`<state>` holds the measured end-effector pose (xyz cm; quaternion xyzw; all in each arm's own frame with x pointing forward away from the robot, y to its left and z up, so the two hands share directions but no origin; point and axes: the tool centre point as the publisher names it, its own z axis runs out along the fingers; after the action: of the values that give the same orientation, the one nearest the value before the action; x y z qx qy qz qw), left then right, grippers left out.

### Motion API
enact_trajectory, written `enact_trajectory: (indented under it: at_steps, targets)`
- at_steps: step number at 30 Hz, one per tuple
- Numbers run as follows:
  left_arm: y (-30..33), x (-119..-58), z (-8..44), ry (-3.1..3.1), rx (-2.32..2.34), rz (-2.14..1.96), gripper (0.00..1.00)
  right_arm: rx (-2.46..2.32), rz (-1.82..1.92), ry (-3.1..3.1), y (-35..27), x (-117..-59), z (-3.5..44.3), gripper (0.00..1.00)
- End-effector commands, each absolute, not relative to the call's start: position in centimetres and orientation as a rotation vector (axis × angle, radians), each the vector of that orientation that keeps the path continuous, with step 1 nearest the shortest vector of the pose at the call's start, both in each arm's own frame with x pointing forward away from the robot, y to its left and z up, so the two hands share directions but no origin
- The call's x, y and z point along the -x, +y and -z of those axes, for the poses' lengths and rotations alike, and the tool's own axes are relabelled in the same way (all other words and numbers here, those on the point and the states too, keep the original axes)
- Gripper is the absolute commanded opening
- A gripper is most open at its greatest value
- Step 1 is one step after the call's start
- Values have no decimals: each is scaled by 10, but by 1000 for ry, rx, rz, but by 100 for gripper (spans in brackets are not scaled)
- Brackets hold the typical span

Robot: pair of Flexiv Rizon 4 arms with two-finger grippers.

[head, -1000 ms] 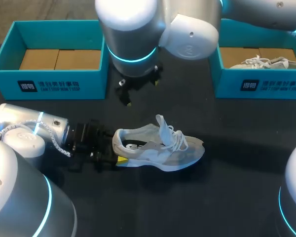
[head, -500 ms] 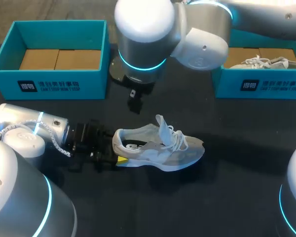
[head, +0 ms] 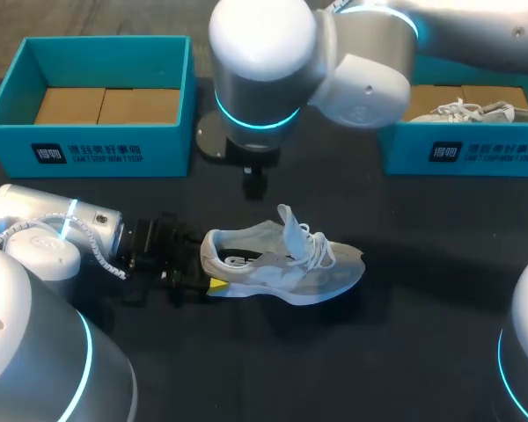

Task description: Take the shoe out of the shoebox, open the shoe tongue, remove and reinsert the insole, then place the shoe into the shoebox

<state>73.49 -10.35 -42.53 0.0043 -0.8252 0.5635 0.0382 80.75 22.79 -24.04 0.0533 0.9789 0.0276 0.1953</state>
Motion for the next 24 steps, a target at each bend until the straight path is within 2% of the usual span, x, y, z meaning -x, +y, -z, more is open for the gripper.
enact_trajectory:
  at_steps: [1, 24]
  targets:
    - [-103, -734, 428, -2533, -14, -1727, 0, -212, -71, 2768, 232, -814, 239, 0]
    - [-103, -734, 428, -2533, -14, -1727, 0, -195, -62, 2813, 236, -801, 245, 0]
